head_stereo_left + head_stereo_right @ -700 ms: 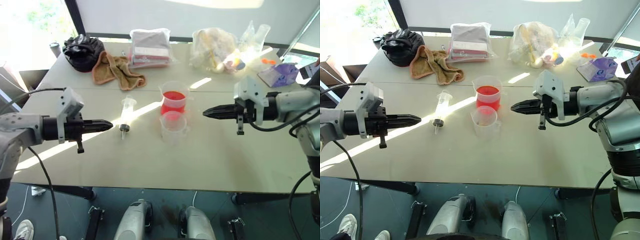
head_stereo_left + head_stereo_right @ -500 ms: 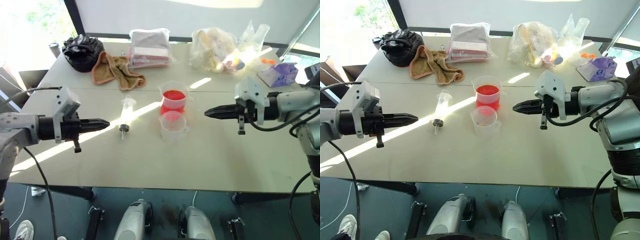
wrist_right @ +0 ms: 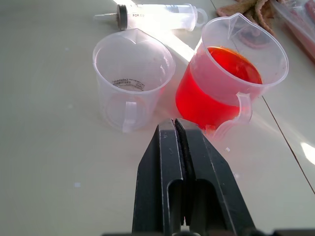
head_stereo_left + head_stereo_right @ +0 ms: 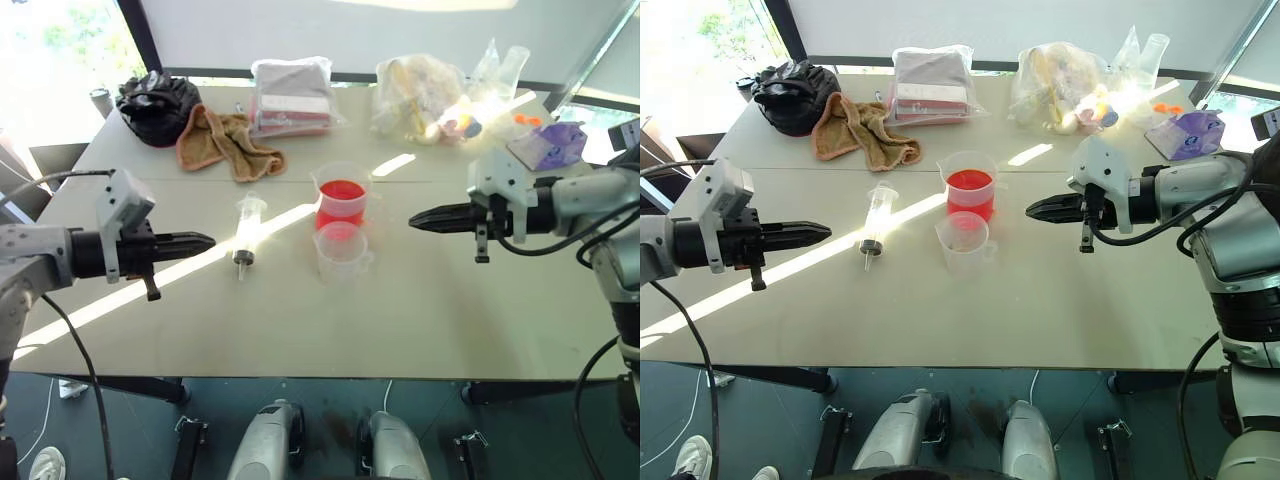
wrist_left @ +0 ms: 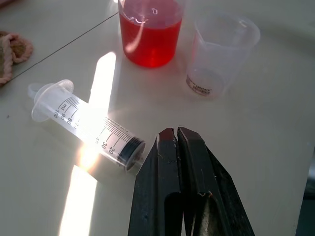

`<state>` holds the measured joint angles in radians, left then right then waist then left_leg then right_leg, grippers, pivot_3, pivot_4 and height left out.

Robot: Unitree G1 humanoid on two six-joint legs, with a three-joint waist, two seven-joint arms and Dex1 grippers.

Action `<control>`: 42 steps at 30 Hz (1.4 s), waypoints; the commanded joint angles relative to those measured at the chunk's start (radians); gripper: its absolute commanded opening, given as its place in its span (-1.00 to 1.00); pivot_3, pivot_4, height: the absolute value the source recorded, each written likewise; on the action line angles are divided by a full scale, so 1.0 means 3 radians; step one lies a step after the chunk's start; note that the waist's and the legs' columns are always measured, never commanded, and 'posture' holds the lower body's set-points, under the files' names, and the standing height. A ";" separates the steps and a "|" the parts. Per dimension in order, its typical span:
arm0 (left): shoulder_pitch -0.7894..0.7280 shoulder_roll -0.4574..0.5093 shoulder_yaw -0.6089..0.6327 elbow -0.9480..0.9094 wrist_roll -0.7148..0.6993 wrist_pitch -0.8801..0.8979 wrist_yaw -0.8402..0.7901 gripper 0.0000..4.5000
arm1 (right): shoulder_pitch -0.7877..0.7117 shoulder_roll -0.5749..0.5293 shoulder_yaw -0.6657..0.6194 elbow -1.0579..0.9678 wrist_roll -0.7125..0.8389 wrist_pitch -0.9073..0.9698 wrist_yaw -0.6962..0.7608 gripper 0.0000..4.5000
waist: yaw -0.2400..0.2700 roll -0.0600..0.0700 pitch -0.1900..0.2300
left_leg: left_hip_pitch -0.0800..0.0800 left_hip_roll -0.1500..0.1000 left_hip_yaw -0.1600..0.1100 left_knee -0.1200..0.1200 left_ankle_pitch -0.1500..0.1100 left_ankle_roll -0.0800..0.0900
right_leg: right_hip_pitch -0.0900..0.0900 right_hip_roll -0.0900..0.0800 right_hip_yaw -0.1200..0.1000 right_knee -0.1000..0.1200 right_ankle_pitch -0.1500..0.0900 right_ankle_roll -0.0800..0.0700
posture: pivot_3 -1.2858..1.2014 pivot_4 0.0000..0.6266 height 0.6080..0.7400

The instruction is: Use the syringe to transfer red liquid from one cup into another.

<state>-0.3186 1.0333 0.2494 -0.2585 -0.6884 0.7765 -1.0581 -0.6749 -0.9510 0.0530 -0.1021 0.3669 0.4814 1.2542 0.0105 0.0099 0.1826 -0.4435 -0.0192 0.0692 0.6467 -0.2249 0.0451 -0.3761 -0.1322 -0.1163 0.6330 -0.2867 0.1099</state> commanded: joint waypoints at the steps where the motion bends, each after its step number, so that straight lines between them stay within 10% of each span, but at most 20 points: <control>1: 0.0039 0.0031 0.0108 -0.0106 -0.0003 -0.0006 0.0050 -0.98 | -0.0079 0.0022 -0.0040 -0.0023 0.0002 -0.0050 0.0008 -1.00 | 0.0002 0.0000 0.0000 | 0.0000 0.0000 0.0000 0.0000 0.0000 0.0000 | 0.0000 0.0000 0.0000 0.0000 0.0000 0.0000 | 0.03 -0.52 1.00; 12: -0.0467 0.0106 -0.0275 -0.0088 0.0098 0.0854 0.0640 -0.98 | -0.0066 0.0025 -0.0040 -0.0045 0.0008 -0.0035 0.0012 -1.00 | 0.0006 -0.0001 0.0000 | 0.0001 0.0000 0.0003 0.0003 0.0000 0.0000 | -0.0001 0.0001 0.0005 0.0004 0.0001 0.0002 | 0.03 -0.52 1.00; 17: -0.1904 -0.0496 -0.0602 0.0560 0.0323 0.2550 0.1555 -0.22 | -0.0056 0.0031 -0.0035 -0.0062 0.0012 -0.0018 0.0009 -1.00 | 0.0039 -0.0021 0.0010 | 0.0001 -0.0003 0.0000 0.0023 0.0006 0.0011 | 0.0002 0.0008 0.0011 0.0026 0.0005 0.0011 | 0.03 -0.52 1.00; 23: -0.2648 -0.0813 -0.0887 0.1355 0.0262 0.2793 0.2267 0.99 | 0.0006 -0.0028 -0.0076 -0.0126 0.0042 0.0047 0.0027 -1.00 | -0.0015 -0.0039 0.0020 | 0.0001 -0.0003 0.0015 0.0032 0.0005 0.0013 | -0.0014 0.0000 0.0027 0.0053 0.0002 0.0017 | 0.03 -0.52 1.00; 42: -0.3645 -0.1578 -0.1795 0.3169 0.0355 0.2793 0.3572 0.99 | 0.0078 -0.0100 -0.0173 -0.0355 0.0171 0.0276 -0.0060 -1.00 | 0.0015 -0.0062 0.0033 | -0.0008 -0.0004 0.0034 0.0024 0.0009 0.0005 | -0.0037 -0.0005 0.0044 0.0058 0.0003 0.0017 | 0.03 -0.52 1.00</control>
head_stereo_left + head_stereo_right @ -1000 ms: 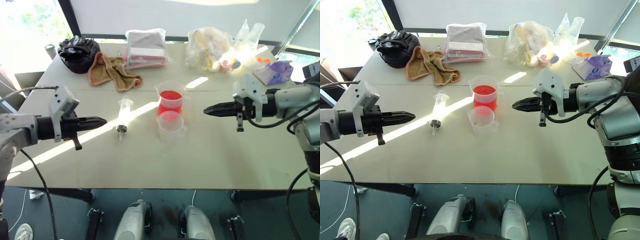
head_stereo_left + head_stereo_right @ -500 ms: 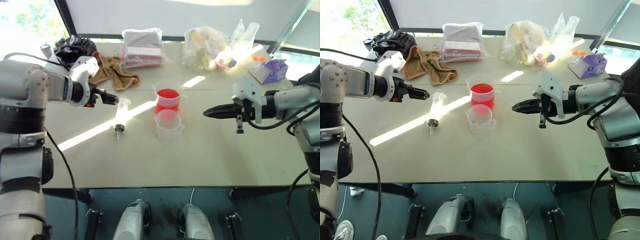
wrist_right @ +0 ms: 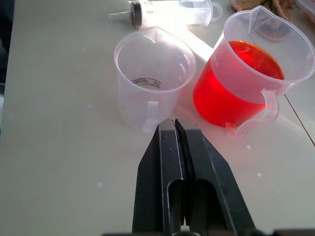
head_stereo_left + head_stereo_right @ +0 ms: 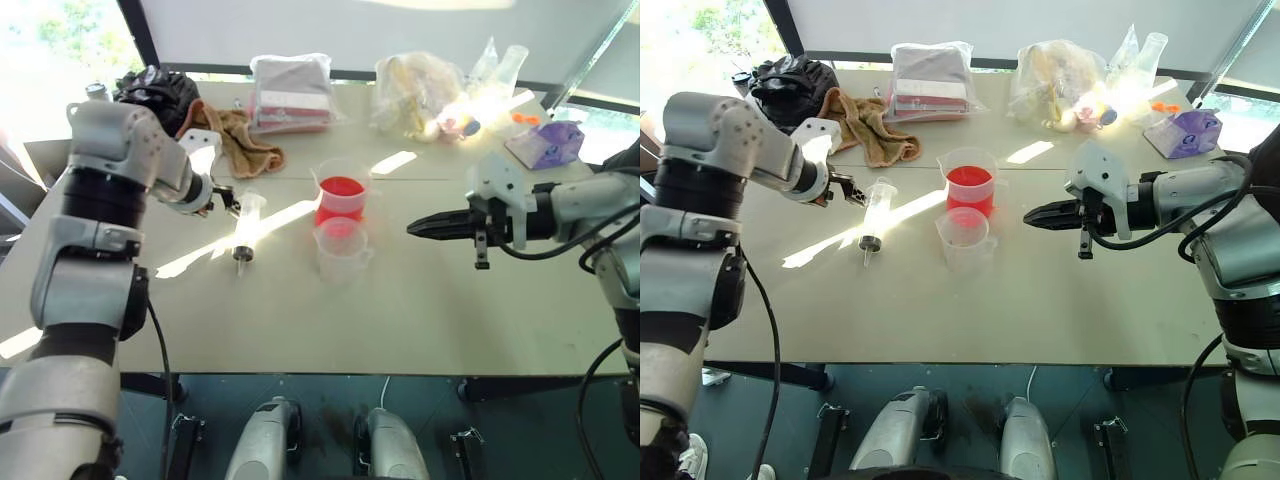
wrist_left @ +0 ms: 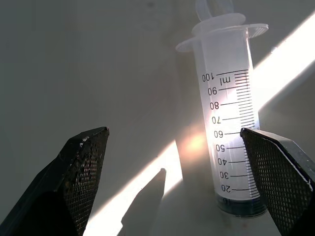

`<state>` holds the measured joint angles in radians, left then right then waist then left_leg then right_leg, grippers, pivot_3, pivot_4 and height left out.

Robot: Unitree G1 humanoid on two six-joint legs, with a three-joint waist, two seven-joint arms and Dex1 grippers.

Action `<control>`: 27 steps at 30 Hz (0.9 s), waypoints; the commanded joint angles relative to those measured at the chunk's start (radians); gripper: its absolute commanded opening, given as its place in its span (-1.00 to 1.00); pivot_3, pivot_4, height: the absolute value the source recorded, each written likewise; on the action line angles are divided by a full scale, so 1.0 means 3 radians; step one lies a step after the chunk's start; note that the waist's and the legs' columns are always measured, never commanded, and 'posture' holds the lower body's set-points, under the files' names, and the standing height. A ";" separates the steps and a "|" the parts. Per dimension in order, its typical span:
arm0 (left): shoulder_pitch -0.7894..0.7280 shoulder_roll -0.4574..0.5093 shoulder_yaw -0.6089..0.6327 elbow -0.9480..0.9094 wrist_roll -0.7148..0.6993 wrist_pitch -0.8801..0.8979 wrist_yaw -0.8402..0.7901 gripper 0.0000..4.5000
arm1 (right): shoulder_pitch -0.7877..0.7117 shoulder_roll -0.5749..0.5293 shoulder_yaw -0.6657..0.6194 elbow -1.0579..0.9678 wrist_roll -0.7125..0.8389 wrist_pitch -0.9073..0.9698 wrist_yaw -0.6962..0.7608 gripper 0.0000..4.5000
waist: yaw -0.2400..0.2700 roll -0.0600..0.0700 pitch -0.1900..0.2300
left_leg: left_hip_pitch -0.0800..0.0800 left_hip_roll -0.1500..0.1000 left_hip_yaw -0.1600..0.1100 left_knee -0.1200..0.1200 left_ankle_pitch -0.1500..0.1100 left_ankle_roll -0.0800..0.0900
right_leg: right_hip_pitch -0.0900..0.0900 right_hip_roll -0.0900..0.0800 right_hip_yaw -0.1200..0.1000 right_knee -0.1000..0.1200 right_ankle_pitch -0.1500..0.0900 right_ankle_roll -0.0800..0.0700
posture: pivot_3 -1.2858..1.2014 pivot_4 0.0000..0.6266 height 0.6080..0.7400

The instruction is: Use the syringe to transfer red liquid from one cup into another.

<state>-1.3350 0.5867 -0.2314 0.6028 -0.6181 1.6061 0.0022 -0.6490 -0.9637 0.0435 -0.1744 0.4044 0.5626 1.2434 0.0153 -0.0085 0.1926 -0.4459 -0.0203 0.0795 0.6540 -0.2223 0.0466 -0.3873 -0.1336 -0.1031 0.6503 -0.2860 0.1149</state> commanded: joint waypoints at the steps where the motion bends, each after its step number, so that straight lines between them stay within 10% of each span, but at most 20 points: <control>1: -0.0329 -0.0150 -0.0188 0.0444 0.0187 0.0028 0.0043 0.99 | 0.0004 -0.0062 -0.0147 -0.0126 0.0047 0.0004 -0.0033 -1.00 | -0.0001 -0.0002 0.0001 | -0.0001 -0.0001 0.0001 0.0000 0.0000 0.0000 | 0.0000 0.0000 0.0000 -0.0001 0.0000 0.0000 | 0.03 -0.52 1.00; 27: -0.0586 -0.0831 0.2035 0.1998 0.1163 -0.0925 0.1273 0.99 | 0.0261 -0.0091 -0.0245 -0.0409 0.0131 0.0113 -0.0212 -1.00 | -0.0001 -0.0014 0.0008 | -0.0002 -0.0001 0.0006 0.0003 -0.0001 -0.0001 | -0.0005 -0.0002 0.0004 0.0003 0.0002 0.0003 | 0.03 -0.52 1.00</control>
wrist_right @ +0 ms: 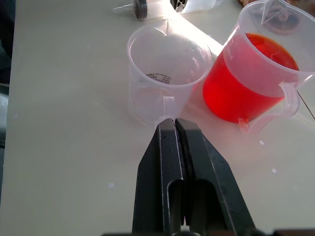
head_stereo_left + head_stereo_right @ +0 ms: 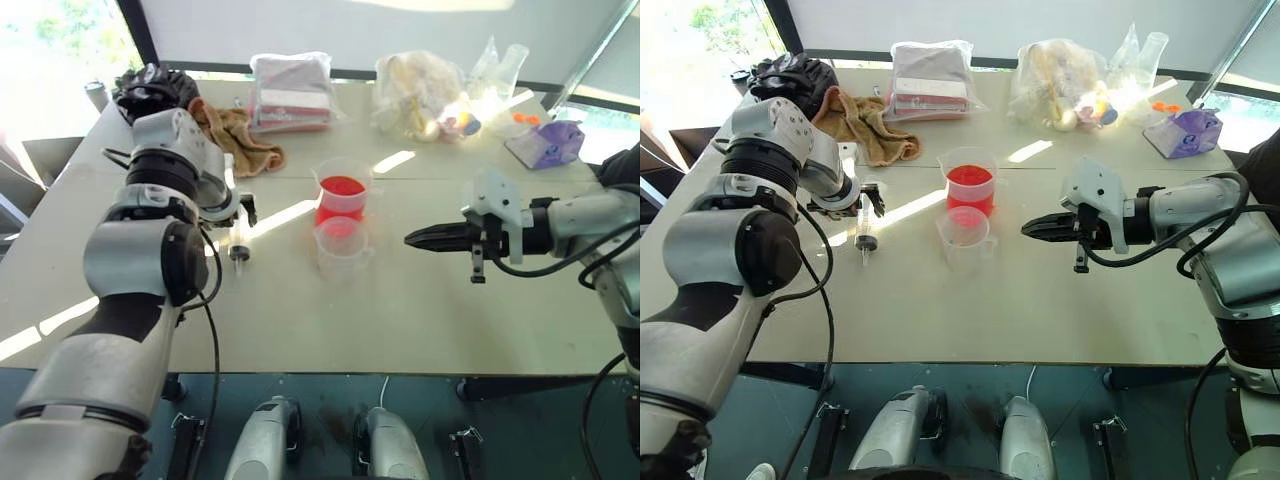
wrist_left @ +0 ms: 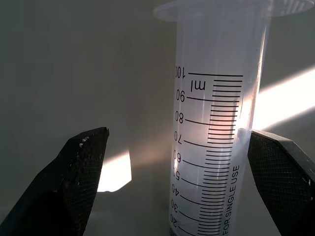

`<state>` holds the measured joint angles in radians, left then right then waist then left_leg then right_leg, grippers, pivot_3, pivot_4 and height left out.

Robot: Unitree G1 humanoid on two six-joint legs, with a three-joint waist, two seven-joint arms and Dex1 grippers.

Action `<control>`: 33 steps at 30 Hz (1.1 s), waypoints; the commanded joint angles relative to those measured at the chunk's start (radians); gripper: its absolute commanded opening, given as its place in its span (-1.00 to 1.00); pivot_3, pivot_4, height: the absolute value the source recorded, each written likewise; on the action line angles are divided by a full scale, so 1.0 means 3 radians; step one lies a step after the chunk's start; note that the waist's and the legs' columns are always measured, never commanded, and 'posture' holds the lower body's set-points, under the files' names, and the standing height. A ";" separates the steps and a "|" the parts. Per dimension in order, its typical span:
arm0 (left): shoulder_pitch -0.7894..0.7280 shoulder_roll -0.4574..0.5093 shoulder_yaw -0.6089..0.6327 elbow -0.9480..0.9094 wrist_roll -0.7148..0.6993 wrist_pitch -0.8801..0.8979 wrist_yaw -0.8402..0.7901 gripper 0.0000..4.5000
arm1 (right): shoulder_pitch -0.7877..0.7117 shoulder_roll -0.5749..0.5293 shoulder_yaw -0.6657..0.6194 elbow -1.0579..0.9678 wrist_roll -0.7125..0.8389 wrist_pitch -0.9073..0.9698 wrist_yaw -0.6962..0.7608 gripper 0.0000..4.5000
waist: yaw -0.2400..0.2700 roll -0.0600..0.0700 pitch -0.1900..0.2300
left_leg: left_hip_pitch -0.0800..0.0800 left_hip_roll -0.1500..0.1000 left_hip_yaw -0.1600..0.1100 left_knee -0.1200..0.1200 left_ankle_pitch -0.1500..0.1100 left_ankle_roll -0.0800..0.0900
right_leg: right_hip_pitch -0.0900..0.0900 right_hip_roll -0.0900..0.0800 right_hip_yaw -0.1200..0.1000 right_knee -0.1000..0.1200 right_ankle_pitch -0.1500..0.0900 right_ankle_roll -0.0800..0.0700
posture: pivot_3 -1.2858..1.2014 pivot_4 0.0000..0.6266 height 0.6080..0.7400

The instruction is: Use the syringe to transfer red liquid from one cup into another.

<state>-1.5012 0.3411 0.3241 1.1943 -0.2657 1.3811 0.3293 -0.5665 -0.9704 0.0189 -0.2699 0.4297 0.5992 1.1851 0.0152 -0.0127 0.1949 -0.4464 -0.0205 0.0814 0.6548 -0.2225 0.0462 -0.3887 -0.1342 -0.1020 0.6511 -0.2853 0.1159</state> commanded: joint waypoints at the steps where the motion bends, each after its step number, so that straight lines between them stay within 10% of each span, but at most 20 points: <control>1: -0.0024 -0.0019 0.0242 0.0049 -0.0022 -0.0240 0.0230 0.99 | -0.0011 -0.0071 -0.0163 -0.0093 0.0049 -0.0007 -0.0023 -1.00 | -0.0001 0.0000 0.0000 | 0.0000 0.0000 0.0000 0.0000 0.0000 0.0000 | 0.0000 0.0000 0.0000 0.0000 0.0000 0.0000 | 0.03 -0.52 1.00; 13: 0.0073 -0.0097 0.0617 0.0176 -0.0047 -0.0551 0.0725 0.99 | 0.0048 -0.0116 -0.0200 -0.0135 0.0062 -0.0007 -0.0060 -1.00 | -0.0005 -0.0001 0.0000 | 0.0001 0.0000 0.0001 0.0000 0.0000 0.0000 | 0.0000 0.0000 0.0000 0.0000 0.0001 0.0001 | 0.03 -0.52 1.00; 22: 0.0144 -0.0103 0.0697 0.0171 -0.0055 -0.0642 0.0787 -0.38 | 0.0072 -0.0119 -0.0208 -0.0142 0.0058 -0.0026 -0.0089 -1.00 | -0.0004 -0.0001 -0.0001 | 0.0005 0.0000 0.0001 0.0006 -0.0003 -0.0006 | 0.0003 0.0000 0.0001 0.0007 0.0001 0.0001 | 0.03 -0.52 1.00; 33: -0.0151 0.0334 -0.0364 -0.1463 -0.0164 -0.1092 -0.1794 -0.38 | 0.0208 -0.0041 -0.0302 -0.0312 0.0098 0.0036 -0.0324 -1.00 | -0.0013 -0.0015 0.0007 | -0.0019 0.0003 0.0004 0.0025 -0.0006 -0.0011 | -0.0014 0.0002 0.0003 0.0015 0.0003 0.0002 | 0.03 -0.52 1.00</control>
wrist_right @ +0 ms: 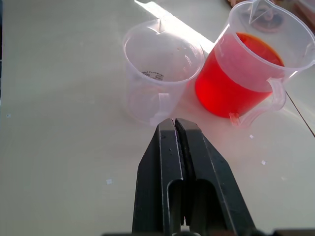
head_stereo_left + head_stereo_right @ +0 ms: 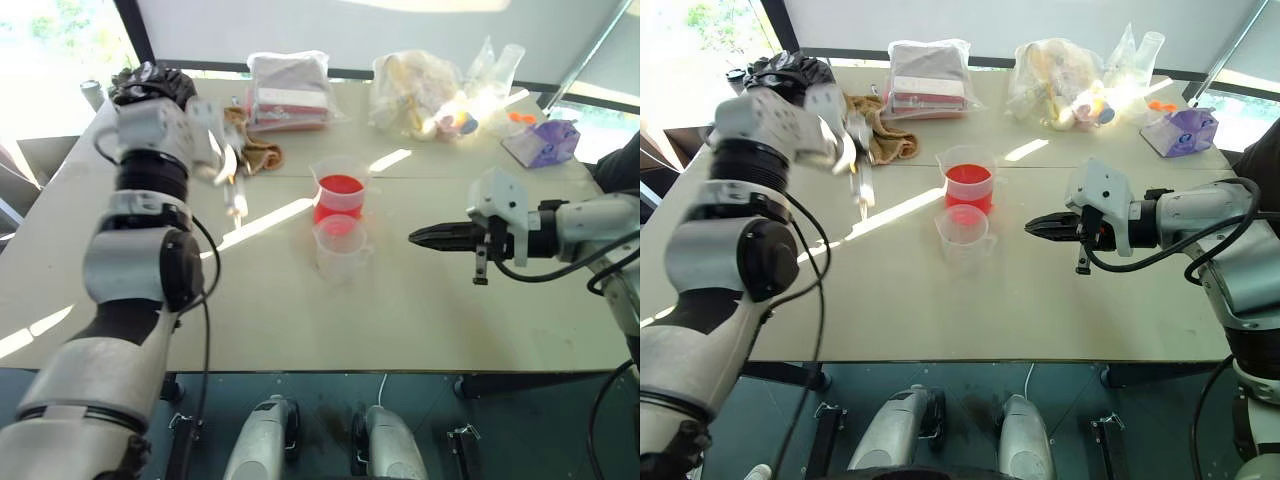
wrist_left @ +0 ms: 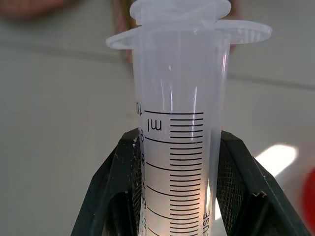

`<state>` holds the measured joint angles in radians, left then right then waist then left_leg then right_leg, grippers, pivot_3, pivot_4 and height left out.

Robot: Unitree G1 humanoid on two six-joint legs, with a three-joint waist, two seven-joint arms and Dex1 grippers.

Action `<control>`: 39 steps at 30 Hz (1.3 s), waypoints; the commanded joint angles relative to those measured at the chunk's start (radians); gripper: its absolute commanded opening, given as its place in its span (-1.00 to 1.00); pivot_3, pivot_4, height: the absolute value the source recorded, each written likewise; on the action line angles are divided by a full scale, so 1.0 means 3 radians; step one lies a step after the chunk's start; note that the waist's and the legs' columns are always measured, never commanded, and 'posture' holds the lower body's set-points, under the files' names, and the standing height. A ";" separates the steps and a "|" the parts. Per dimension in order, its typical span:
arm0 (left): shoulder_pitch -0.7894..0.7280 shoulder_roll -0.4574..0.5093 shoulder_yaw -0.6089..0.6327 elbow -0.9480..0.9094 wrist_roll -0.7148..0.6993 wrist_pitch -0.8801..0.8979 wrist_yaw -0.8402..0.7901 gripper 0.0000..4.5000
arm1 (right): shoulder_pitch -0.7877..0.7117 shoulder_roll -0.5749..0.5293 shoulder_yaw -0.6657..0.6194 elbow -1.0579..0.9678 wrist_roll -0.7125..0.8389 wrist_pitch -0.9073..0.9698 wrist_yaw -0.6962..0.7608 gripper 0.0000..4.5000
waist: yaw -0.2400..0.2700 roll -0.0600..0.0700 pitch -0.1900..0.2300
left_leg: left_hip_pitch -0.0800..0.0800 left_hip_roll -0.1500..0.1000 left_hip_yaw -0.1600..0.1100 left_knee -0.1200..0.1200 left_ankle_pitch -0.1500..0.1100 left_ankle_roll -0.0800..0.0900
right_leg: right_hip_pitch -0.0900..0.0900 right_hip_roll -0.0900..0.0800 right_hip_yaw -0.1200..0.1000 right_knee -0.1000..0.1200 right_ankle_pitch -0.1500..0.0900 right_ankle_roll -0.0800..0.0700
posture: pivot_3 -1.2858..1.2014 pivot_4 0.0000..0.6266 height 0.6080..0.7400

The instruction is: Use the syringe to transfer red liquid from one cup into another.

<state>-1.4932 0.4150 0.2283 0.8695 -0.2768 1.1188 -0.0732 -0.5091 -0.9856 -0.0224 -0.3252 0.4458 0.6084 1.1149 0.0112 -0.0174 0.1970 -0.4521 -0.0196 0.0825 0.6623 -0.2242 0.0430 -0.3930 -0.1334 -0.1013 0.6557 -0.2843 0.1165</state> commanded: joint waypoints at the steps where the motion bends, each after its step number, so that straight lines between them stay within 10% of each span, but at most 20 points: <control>1: -0.0241 0.0096 -0.0026 -0.0457 -0.0199 -0.0332 -0.0659 -0.38 | 0.0046 0.0034 -0.0183 -0.0151 0.0045 0.0001 -0.0147 -1.00 | 0.0003 0.0001 0.0000 | 0.0000 0.0000 0.0000 0.0000 0.0000 0.0000 | 0.0001 0.0000 0.0000 -0.0001 0.0000 0.0000 | 0.03 -0.52 1.00; 15: 0.0655 -0.0464 -0.0544 -0.1107 -0.0437 -0.1940 -0.2832 -0.38 | -0.0099 0.0619 -0.0504 -0.0261 0.0154 0.0241 -0.1150 -1.00 | -0.0005 0.0003 -0.0002 | 0.0009 0.0002 0.0001 0.0004 0.0006 0.0013 | 0.0013 0.0000 0.0000 -0.0006 0.0008 0.0003 | 0.03 -0.52 1.00; 24: 0.0963 -0.0607 -0.0552 -0.0690 -0.0178 -0.3129 -0.2836 -0.38 | -0.0827 0.0804 -0.0706 -0.0064 0.0554 0.0905 -0.1612 -1.00 | 0.0023 0.0003 -0.0002 | 0.0003 0.0004 0.0001 0.0006 0.0003 0.0023 | 0.0008 -0.0002 0.0001 -0.0008 0.0011 -0.0001 | 0.03 -0.52 1.00; 28: 0.0867 -0.0701 -0.0460 -0.0518 -0.0170 -0.3456 -0.2680 -0.38 | -0.1044 0.0862 -0.0615 -0.0025 0.0635 0.0973 -0.1636 -0.42 | 0.0017 0.0003 -0.0002 | -0.0006 0.0001 0.0000 0.0012 -0.0003 0.0036 | 0.0008 -0.0005 -0.0001 -0.0017 0.0014 0.0005 | 0.03 -0.52 1.00; 29: 0.0848 -0.0718 -0.0453 -0.0495 -0.0180 -0.3459 -0.2667 -0.38 | -0.1070 0.0879 -0.0592 -0.0019 0.0633 0.0974 -0.1639 -0.19 | 0.0017 0.0003 -0.0002 | -0.0008 0.0000 0.0000 0.0012 -0.0003 0.0039 | 0.0007 -0.0005 -0.0001 -0.0018 0.0015 0.0007 | 0.03 -0.52 1.00; 39: 0.0766 -0.0739 -0.0320 -0.0759 -0.0572 -0.2710 -0.2800 -0.38 | -0.1283 0.0973 -0.0570 0.0014 0.0803 0.1111 -0.1706 -0.19 | 0.0005 0.0003 -0.0002 | -0.0031 -0.0002 0.0003 0.0016 0.0000 0.0049 | -0.0010 -0.0003 -0.0003 -0.0019 0.0019 0.0014 | 0.03 -0.52 1.00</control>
<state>-1.2207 0.1892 0.1083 0.6967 -0.4071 0.2658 -0.9039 -0.8712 -0.6890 -0.1703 -0.3076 0.6727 0.9465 0.6053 0.0128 -0.0165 0.1965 -0.4612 -0.0203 0.0836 0.6670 -0.2240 0.0578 -0.3958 -0.1342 -0.1022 0.6499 -0.2785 0.1208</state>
